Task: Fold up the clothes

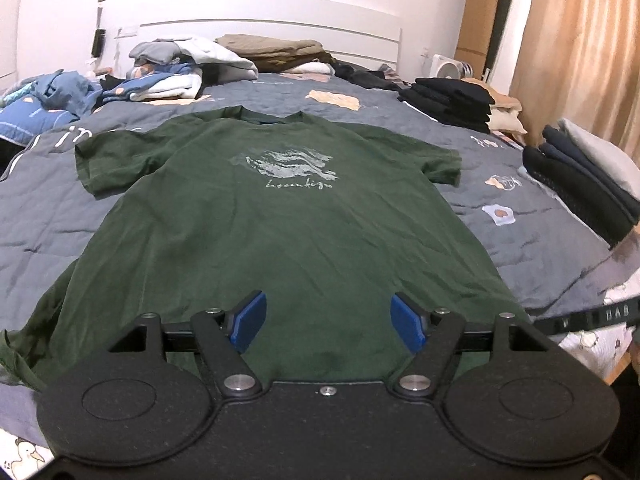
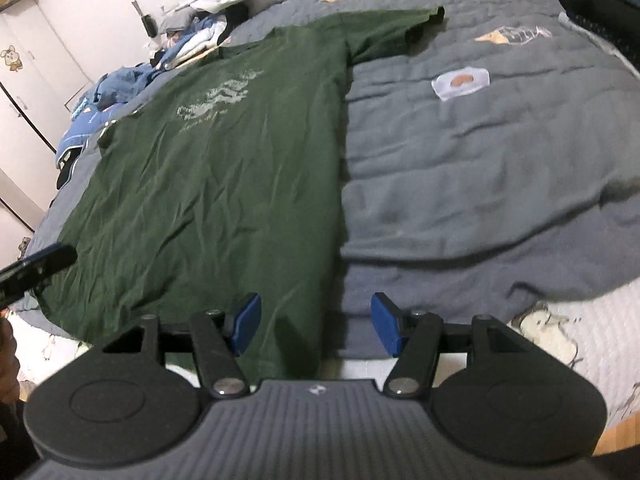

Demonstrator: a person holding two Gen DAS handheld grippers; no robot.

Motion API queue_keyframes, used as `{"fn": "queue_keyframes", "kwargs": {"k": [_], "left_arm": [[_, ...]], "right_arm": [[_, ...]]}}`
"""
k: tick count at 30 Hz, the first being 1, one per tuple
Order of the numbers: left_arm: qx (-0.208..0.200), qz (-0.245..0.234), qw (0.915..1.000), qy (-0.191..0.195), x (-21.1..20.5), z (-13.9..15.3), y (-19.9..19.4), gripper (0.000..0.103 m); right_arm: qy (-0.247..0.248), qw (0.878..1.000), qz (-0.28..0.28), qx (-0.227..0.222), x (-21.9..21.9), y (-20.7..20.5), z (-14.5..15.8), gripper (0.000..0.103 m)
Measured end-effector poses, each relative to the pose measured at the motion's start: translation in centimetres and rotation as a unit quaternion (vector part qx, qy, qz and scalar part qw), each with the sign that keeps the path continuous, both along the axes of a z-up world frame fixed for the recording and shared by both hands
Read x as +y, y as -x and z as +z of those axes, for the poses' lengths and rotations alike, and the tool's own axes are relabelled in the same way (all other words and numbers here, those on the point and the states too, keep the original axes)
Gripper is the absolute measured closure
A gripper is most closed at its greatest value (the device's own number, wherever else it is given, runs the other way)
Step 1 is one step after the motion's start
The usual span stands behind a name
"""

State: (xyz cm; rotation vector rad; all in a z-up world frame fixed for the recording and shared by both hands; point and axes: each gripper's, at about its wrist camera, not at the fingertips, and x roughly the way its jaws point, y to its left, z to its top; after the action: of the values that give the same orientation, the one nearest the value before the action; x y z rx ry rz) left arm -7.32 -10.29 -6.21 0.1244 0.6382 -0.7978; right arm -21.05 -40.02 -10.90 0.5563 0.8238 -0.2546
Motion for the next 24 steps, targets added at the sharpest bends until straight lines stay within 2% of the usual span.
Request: {"fn": "queue_keyframes", "kwargs": {"k": [4, 8, 11, 15, 21, 23, 24], "left_arm": [[0.001, 0.003, 1.0, 0.006, -0.1, 0.1, 0.0, 0.035], [-0.002, 0.006, 1.0, 0.006, 0.0, 0.2, 0.1, 0.034], [0.001, 0.016, 0.9998, 0.011, 0.4, 0.3, -0.3, 0.034], [0.005, 0.029, 0.9994, 0.018, 1.0, 0.6, -0.7, 0.034], [0.002, 0.035, 0.9991, 0.024, 1.4, 1.0, -0.8, 0.034], [0.0, 0.035, 0.9991, 0.025, 1.3, 1.1, -0.7, 0.034], [-0.001, 0.035, 0.9991, 0.026, 1.3, 1.2, -0.7, 0.034]], "right_arm": [[-0.03, 0.999, -0.001, 0.022, 0.4, 0.0, -1.1, 0.043], [-0.033, 0.999, 0.01, 0.042, 1.3, -0.5, -1.9, 0.043], [-0.046, 0.999, 0.0, 0.029, 1.3, -0.4, -2.1, 0.044], [-0.094, 0.995, -0.007, 0.018, 0.8, -0.7, -2.5, 0.059], [-0.083, 0.996, -0.009, 0.022, 1.3, -1.0, -2.9, 0.056], [-0.098, 0.995, -0.01, 0.01, 1.2, -0.7, -2.7, 0.065], [-0.106, 0.994, -0.012, 0.003, 1.1, -0.6, -2.6, 0.083]]}}
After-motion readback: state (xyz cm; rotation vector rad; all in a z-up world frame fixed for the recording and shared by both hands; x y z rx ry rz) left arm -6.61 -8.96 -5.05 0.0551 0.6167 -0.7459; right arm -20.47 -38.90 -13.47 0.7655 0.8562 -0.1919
